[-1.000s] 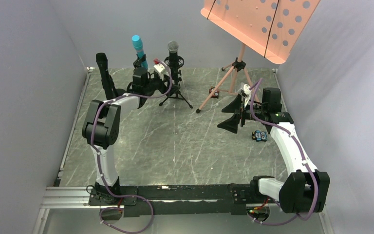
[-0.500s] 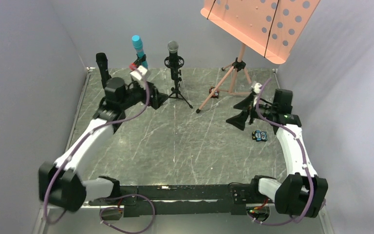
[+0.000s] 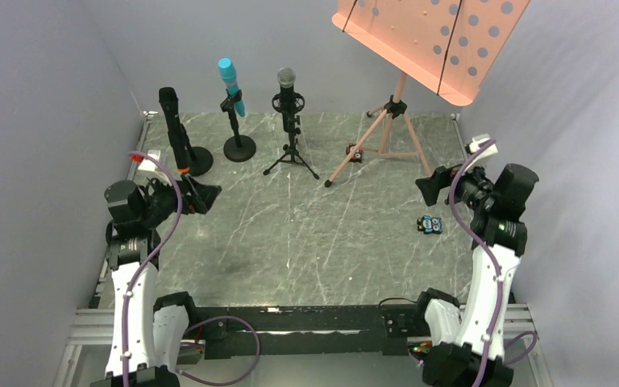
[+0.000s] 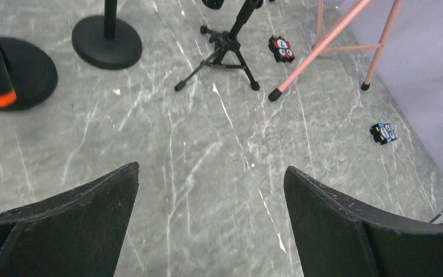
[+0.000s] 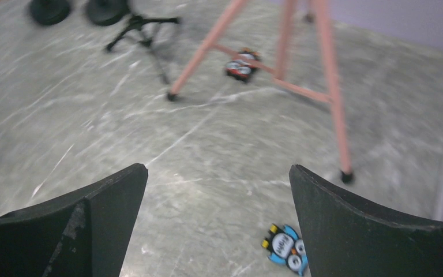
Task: Attach the microphones to the stand
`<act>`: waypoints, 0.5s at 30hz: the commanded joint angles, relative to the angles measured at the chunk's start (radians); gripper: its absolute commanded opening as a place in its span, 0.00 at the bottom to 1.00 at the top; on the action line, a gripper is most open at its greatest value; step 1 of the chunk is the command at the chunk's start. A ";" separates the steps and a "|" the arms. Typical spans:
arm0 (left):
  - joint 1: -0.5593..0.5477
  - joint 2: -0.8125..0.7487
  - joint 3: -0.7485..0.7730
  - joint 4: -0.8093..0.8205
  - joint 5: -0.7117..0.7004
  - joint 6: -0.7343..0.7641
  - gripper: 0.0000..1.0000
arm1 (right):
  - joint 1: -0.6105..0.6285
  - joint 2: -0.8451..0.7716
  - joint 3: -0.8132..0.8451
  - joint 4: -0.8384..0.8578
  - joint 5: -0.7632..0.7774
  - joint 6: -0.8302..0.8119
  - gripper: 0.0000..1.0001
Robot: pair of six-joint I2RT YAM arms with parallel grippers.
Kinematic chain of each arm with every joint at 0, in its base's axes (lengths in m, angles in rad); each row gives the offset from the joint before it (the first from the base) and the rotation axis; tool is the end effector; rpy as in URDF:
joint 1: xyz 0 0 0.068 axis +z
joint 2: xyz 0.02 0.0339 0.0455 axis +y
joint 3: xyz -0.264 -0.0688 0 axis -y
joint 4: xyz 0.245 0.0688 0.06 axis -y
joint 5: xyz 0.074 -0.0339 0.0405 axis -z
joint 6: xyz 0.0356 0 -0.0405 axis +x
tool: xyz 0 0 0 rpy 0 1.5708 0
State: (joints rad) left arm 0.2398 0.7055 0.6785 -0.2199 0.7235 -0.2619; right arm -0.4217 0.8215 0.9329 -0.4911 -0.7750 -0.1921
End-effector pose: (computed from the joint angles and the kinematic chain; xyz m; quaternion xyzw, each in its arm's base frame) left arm 0.1641 0.0159 0.3134 0.0276 0.7687 -0.2855 0.5718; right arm 0.1647 -0.0466 0.3568 -0.1228 0.7857 0.1413 0.5896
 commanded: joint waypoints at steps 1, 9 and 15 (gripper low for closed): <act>0.006 -0.127 -0.017 -0.079 -0.027 0.029 0.99 | -0.010 -0.096 -0.026 0.052 0.377 0.276 1.00; -0.028 -0.238 -0.047 -0.149 -0.127 0.067 0.99 | -0.010 -0.172 0.004 0.012 0.548 0.390 1.00; -0.042 -0.313 -0.134 -0.109 -0.165 0.067 0.99 | -0.010 -0.222 -0.051 0.029 0.556 0.382 1.00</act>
State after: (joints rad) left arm 0.2062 0.4294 0.5884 -0.3492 0.6052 -0.2100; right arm -0.4286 0.6346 0.9146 -0.4843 -0.2790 0.1543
